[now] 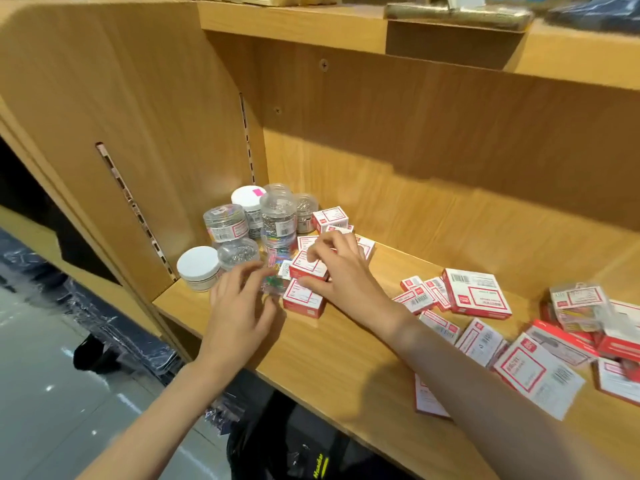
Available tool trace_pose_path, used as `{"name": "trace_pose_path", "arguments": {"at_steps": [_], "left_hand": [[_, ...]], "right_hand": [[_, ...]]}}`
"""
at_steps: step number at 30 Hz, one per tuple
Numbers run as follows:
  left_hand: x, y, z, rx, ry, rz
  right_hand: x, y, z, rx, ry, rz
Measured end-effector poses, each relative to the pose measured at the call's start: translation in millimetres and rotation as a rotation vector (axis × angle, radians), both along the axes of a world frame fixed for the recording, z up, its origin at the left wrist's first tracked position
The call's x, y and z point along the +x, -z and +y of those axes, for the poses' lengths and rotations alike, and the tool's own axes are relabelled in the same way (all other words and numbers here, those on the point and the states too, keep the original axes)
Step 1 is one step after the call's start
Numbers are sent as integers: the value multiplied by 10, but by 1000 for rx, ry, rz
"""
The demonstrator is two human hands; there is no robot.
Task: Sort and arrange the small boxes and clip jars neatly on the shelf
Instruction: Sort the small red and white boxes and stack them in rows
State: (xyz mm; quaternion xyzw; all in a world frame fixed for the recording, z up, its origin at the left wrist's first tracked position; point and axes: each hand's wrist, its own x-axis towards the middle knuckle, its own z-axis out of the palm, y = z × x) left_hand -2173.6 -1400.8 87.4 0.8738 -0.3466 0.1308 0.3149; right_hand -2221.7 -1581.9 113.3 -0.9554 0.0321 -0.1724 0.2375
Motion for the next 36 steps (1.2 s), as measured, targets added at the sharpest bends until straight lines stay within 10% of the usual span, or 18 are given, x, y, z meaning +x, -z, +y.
{"name": "trace_pose_path", "arguments": {"at_steps": [7,18,27,36], "left_hand": [[-163,-16,-78,-48,102,-6],[-773,-95,-1122,-99,477,47],[-1429,-145,-1922,16,671,138],[-1670,-255,-2031,-32,590,195]], "right_hand": [[-710,-129,-451,187,240,-94],[-2553,-262,-1575,-111,902,36],[-2548,-366,-1781,-351,535,359],[-2661,-458,-1844,193,382,-171]]}}
